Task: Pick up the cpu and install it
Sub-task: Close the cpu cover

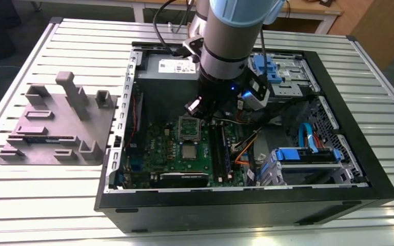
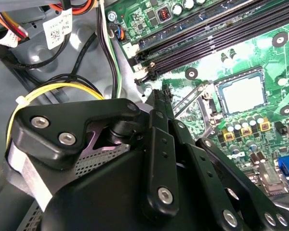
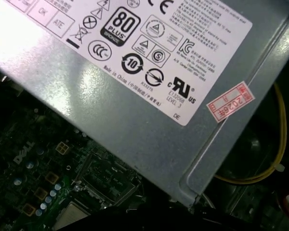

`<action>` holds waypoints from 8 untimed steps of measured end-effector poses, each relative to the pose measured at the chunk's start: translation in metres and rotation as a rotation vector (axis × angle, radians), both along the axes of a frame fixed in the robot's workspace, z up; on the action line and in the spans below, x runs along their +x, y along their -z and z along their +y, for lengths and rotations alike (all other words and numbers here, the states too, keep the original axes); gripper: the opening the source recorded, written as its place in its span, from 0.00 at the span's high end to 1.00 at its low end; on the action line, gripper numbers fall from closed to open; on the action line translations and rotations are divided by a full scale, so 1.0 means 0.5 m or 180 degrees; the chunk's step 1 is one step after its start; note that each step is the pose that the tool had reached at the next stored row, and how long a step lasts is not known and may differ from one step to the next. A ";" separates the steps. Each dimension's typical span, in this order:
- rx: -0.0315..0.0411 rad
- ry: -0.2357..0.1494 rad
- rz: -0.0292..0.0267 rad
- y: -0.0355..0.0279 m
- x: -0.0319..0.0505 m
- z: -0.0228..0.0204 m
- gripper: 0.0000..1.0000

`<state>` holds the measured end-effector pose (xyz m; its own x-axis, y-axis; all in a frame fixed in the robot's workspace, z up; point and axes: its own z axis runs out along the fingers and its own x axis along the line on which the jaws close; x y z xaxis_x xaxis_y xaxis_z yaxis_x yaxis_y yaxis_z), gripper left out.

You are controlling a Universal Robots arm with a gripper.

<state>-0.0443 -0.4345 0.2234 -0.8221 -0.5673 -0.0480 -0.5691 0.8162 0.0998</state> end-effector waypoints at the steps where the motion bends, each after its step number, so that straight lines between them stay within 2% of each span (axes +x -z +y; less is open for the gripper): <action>1: -0.0003 -0.0006 0.0000 -0.001 0.000 -0.0001 0.90; 8: -0.0023 -0.0053 0.0000 -0.009 -0.003 0.0002 0.90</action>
<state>-0.0456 -0.4344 0.2280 -0.8125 -0.5813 -0.0439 -0.5826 0.8073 0.0940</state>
